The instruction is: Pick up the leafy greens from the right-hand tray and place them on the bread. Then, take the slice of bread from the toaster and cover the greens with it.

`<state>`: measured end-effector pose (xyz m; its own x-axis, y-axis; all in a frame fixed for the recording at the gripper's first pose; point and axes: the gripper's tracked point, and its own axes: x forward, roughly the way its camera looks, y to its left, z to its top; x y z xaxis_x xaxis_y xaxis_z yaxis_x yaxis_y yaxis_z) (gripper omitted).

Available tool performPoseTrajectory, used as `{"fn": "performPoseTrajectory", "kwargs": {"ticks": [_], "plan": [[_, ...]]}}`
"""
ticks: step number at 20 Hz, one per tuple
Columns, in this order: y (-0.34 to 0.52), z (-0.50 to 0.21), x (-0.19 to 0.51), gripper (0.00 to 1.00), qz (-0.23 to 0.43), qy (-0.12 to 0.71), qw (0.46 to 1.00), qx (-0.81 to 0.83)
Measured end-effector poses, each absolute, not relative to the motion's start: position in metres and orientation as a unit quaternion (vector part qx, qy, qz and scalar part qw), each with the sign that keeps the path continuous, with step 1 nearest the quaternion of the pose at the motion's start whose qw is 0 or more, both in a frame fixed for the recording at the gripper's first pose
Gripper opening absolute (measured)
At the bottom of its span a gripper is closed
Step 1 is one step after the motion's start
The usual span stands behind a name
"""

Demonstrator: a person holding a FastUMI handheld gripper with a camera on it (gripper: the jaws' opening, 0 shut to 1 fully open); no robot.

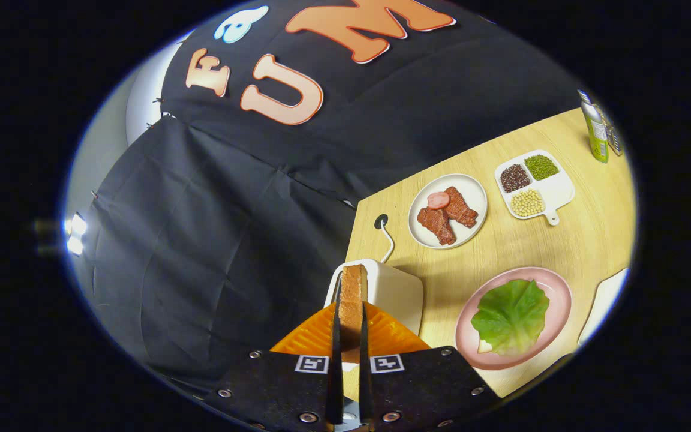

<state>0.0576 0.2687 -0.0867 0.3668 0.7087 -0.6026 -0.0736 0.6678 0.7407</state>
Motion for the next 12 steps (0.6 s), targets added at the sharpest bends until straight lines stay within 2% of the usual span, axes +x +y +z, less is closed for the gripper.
{"fn": "performPoseTrajectory", "kwargs": {"ticks": [12], "plan": [[0.204, -0.136, 0.047, 0.11, 0.237, 0.509, 0.751, 0.348]]}}
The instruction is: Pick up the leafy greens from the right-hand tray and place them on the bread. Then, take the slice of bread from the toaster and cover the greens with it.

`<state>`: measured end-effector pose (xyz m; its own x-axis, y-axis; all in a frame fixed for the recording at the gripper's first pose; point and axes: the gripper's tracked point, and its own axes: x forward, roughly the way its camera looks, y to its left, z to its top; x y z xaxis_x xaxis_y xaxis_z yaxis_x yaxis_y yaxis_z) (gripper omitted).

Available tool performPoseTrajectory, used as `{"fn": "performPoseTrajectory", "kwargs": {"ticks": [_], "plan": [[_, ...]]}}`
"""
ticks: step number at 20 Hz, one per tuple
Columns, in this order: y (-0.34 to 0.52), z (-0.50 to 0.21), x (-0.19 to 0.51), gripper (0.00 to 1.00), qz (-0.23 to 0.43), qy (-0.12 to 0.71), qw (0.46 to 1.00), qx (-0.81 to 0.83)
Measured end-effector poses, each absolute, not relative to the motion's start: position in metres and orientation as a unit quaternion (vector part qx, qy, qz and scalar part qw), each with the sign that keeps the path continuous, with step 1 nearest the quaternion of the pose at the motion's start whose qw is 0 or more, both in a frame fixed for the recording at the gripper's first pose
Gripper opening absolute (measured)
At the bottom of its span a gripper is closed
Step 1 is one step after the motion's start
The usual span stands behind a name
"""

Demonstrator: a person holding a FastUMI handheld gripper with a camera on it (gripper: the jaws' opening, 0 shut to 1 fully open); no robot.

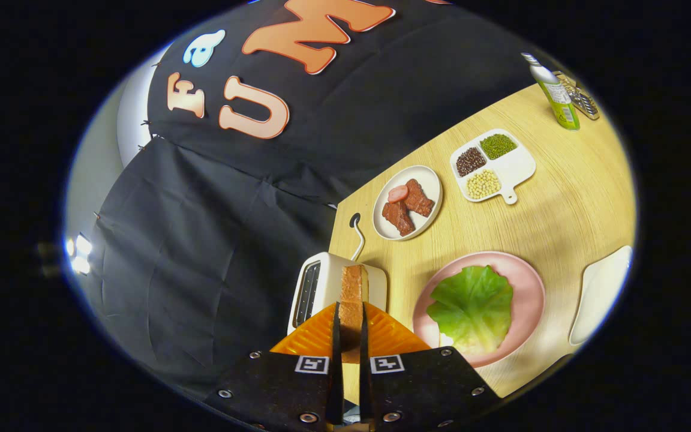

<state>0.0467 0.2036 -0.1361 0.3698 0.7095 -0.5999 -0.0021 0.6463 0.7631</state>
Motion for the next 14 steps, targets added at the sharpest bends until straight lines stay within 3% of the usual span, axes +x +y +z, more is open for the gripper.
{"fn": "performPoseTrajectory", "kwargs": {"ticks": [14], "plan": [[0.163, -0.227, 0.017, 0.11, 0.216, 0.543, 0.733, 0.349]]}}
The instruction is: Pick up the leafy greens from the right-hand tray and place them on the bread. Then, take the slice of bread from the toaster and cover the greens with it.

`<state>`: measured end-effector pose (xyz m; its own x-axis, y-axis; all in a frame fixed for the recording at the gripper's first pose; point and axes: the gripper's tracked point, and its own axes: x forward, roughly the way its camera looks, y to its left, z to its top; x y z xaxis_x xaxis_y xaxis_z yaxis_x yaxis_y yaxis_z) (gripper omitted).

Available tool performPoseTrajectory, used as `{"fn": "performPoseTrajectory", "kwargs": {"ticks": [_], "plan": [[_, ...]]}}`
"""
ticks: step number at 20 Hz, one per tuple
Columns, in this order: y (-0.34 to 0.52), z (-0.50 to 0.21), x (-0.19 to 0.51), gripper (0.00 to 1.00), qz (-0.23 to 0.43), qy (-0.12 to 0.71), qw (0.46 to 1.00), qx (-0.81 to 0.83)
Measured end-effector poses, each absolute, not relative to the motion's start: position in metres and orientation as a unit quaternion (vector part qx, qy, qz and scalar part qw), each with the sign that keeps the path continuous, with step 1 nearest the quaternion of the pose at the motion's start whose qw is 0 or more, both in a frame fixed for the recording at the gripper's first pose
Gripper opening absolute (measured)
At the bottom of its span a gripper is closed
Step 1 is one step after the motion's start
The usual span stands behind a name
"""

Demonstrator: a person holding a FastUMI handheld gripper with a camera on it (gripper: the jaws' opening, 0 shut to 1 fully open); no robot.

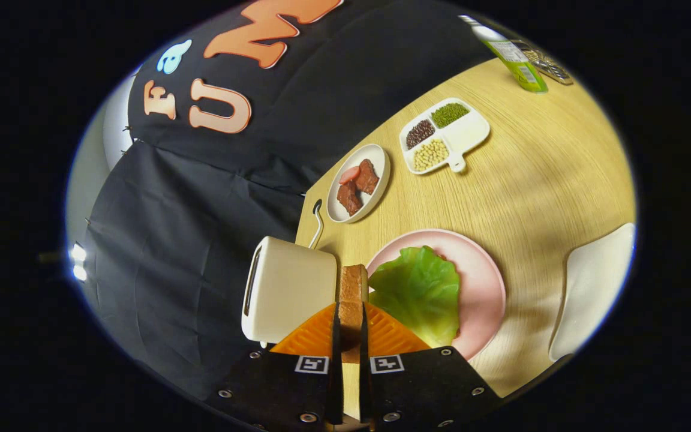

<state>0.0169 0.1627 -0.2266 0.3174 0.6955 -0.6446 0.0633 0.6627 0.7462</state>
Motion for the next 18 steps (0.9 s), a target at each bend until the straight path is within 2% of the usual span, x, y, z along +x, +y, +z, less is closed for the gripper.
{"fn": "performPoseTrajectory", "kwargs": {"ticks": [12, 18], "plan": [[0.142, -0.262, 0.011, 0.11, 0.192, 0.551, 0.748, 0.316], [0.133, -0.265, 0.015, 0.21, 0.174, 0.534, 0.774, 0.293]]}}
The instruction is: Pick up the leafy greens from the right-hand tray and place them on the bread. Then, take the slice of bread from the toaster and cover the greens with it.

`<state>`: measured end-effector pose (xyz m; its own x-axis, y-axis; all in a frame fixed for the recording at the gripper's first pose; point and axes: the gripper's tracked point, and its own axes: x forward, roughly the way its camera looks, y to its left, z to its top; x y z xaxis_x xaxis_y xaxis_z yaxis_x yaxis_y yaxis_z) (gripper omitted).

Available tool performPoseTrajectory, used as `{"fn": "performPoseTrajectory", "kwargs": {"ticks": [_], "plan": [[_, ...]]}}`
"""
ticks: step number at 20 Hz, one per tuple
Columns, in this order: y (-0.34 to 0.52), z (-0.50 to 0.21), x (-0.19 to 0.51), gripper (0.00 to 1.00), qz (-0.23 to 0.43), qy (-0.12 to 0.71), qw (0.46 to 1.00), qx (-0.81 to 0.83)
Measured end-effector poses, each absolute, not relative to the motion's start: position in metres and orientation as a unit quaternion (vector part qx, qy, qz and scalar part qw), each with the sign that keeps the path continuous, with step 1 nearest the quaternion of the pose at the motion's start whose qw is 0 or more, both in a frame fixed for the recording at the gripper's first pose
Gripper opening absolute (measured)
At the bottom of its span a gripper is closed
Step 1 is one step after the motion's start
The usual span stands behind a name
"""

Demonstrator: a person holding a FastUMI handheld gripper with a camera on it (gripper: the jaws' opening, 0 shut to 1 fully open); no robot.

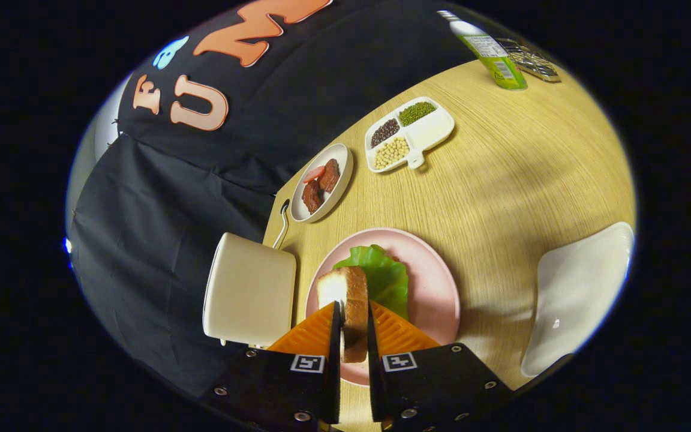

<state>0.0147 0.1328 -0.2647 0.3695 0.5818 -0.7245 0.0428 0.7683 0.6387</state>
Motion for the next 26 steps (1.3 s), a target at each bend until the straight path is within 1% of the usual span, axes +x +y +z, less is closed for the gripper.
{"fn": "performPoseTrajectory", "kwargs": {"ticks": [2, 4, 6, 7, 8, 11, 14, 16, 17, 19, 21, 26], "plan": [[0.122, -0.265, 0.022, 0.25, 0.161, 0.515, 0.8, 0.264], [0.113, -0.261, 0.027, 0.33, 0.15, 0.496, 0.821, 0.238], [0.11, -0.256, 0.026, 0.39, 0.151, 0.487, 0.829, 0.23], [0.108, -0.251, 0.028, 0.45, 0.151, 0.473, 0.839, 0.223], [0.106, -0.245, 0.035, 0.47, 0.151, 0.453, 0.852, 0.213], [0.095, -0.216, 0.048, 0.6, 0.143, 0.386, 0.894, 0.175], [0.084, -0.184, 0.066, 0.66, 0.128, 0.325, 0.929, 0.125], [0.077, -0.164, 0.068, 0.74, 0.118, 0.288, 0.946, 0.092], [0.074, -0.154, 0.068, 0.79, 0.115, 0.272, 0.952, 0.08], [0.068, -0.136, 0.068, 0.85, 0.107, 0.242, 0.962, 0.066], [0.062, -0.116, 0.066, 0.88, 0.098, 0.212, 0.971, 0.058], [0.042, -0.075, 0.061, 0.93, 0.067, 0.143, 0.987, 0.037]]}}
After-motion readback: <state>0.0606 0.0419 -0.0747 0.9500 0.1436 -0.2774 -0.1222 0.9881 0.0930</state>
